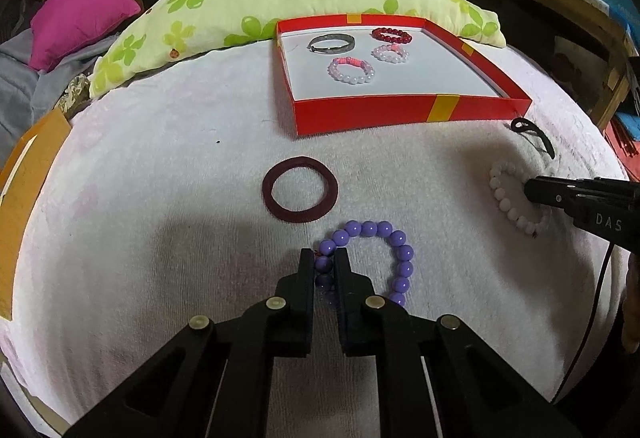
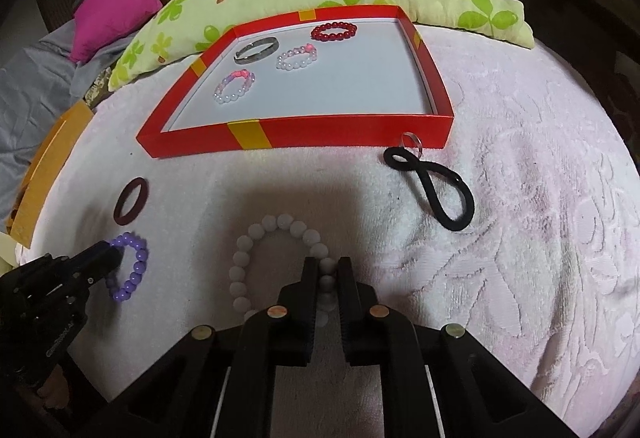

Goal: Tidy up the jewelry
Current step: 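Carry the purple bracelet in the left tool while the right tool carries the white bracelet into the tray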

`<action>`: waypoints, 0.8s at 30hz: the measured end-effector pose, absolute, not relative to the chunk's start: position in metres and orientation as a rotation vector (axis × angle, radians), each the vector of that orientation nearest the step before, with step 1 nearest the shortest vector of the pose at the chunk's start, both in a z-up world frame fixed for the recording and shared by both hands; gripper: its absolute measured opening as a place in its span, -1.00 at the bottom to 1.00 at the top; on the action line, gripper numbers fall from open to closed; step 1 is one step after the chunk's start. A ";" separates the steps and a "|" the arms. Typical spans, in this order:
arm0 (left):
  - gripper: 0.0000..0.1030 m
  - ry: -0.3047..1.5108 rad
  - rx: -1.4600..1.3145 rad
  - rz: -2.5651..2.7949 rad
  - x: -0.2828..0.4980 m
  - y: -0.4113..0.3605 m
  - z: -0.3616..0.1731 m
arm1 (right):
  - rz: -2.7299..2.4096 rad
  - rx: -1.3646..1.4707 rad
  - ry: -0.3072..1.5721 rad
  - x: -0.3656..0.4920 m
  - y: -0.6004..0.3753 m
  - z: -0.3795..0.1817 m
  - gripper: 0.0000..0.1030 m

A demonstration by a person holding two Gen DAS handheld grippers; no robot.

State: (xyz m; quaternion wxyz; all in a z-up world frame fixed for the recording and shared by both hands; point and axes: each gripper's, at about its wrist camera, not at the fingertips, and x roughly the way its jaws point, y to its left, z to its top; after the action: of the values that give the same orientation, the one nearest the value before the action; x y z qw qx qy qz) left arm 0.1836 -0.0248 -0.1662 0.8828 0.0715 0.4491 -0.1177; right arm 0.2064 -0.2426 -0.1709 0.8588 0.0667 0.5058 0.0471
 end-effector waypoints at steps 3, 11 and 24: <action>-0.81 0.936 0.159 -0.242 0.183 -0.026 -0.167 | 0.097 0.136 1.060 0.207 -0.242 -0.171 -0.78; -0.75 0.948 0.172 -0.241 0.185 -0.028 -0.172 | 0.097 0.127 1.054 0.206 -0.241 -0.172 -0.78; -0.81 0.924 0.164 -0.250 0.184 -0.029 -0.172 | 0.090 0.111 1.036 0.204 -0.237 -0.172 -0.79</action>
State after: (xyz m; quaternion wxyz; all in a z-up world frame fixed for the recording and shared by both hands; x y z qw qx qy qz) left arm 0.1839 -0.0292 -0.1721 0.8845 0.0789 0.4439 -0.1201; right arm 0.2043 -0.2370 -0.1722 0.8664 0.0532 0.4947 0.0429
